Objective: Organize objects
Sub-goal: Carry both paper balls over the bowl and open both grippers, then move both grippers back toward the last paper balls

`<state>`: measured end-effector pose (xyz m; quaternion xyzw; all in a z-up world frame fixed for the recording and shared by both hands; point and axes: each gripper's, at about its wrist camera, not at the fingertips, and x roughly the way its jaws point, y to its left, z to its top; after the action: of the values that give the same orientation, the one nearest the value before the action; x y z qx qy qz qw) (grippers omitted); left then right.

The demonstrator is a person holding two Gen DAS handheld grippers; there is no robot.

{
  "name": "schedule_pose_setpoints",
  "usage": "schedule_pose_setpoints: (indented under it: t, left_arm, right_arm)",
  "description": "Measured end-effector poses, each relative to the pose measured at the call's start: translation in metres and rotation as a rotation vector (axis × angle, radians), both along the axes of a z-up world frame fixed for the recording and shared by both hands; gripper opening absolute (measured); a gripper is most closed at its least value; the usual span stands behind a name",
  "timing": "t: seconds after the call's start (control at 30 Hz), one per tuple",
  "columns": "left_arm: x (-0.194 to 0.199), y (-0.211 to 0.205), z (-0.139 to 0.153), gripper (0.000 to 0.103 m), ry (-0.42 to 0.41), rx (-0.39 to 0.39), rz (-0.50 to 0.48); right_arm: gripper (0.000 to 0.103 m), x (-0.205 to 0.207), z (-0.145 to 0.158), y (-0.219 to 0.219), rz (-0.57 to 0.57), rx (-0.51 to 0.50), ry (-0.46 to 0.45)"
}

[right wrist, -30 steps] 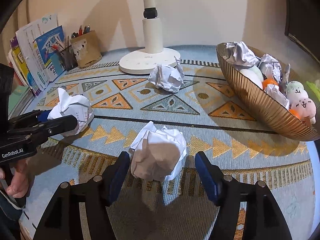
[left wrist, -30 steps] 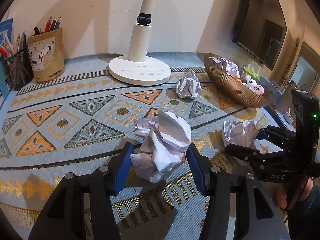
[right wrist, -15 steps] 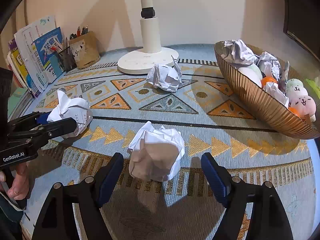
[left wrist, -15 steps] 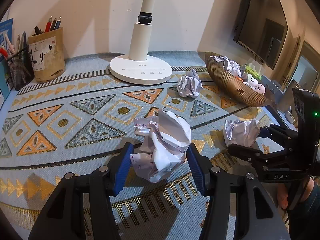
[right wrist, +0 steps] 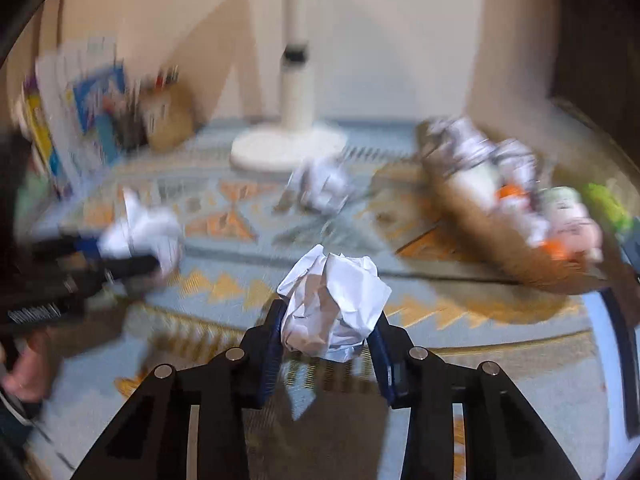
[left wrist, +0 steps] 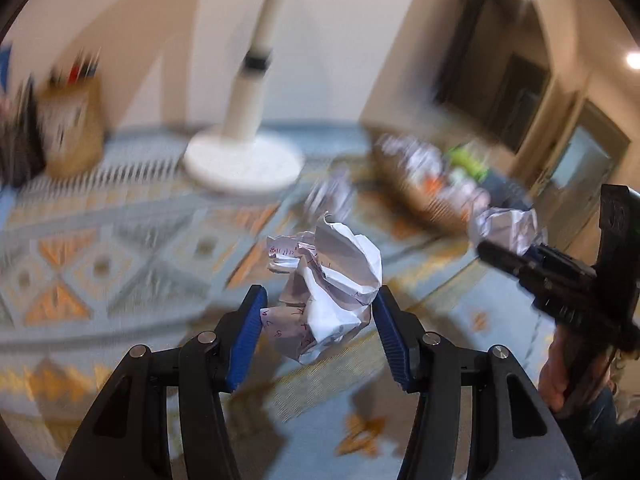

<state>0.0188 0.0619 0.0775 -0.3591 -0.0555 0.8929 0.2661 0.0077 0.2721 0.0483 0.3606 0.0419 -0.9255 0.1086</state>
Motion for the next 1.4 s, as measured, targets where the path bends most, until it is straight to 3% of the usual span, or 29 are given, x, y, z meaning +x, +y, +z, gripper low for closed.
schedule_pose_setpoints:
  t: [0.07, 0.23, 0.37, 0.47, 0.6, 0.73, 0.77, 0.8, 0.87, 0.97, 1.17, 1.33, 1.4]
  left_arm:
    - [-0.003, 0.02, 0.034, 0.052, 0.078, 0.014, -0.04]
    - [-0.031, 0.089, 0.083, 0.052, 0.19, 0.008, -0.139]
    - [-0.061, 0.148, 0.084, 0.052, 0.191, -0.007, -0.183]
    - [-0.079, 0.185, 0.07, 0.052, 0.183, -0.036, -0.208]
    - [-0.093, 0.213, 0.058, 0.052, 0.186, -0.076, -0.23]
    - [-0.107, 0.23, 0.055, 0.053, 0.193, -0.093, -0.219]
    - [-0.11, 0.233, 0.053, 0.059, 0.19, -0.092, -0.228]
    - [-0.113, 0.235, 0.051, 0.078, 0.177, -0.094, -0.24]
    - [-0.112, 0.234, 0.047, 0.082, 0.179, -0.102, -0.238]
    - [-0.103, 0.218, 0.046, 0.082, 0.177, -0.104, -0.239]
    - [-0.069, 0.151, 0.06, 0.083, 0.194, -0.077, -0.167]
    - [-0.04, 0.087, 0.086, 0.083, 0.235, -0.068, -0.059]
    - [-0.029, 0.061, 0.098, 0.092, 0.256, -0.046, -0.023]
  right_arm:
    - [0.038, 0.013, 0.034, 0.026, -0.027, -0.054, 0.082]
    - [0.039, 0.023, 0.115, 0.103, -0.15, -0.108, 0.261]
    - [0.039, 0.008, 0.151, 0.153, -0.302, -0.068, 0.338]
    - [0.039, -0.018, 0.157, 0.183, -0.356, -0.087, 0.324]
    - [0.04, -0.07, 0.144, 0.209, -0.433, -0.088, 0.254]
    - [0.039, -0.112, 0.129, 0.218, -0.406, -0.111, 0.201]
    - [0.04, -0.121, 0.127, 0.219, -0.407, -0.117, 0.191]
    - [0.043, -0.132, 0.124, 0.22, -0.411, -0.12, 0.181]
    - [0.074, -0.148, 0.119, 0.223, -0.388, -0.132, 0.155]
    - [0.075, -0.158, 0.113, 0.228, -0.385, -0.128, 0.107]
    - [0.075, -0.11, 0.114, 0.225, -0.361, -0.123, 0.124]
    - [0.075, -0.061, 0.123, 0.197, -0.237, -0.168, 0.111]
    - [0.076, -0.043, 0.127, 0.175, -0.175, -0.18, 0.101]
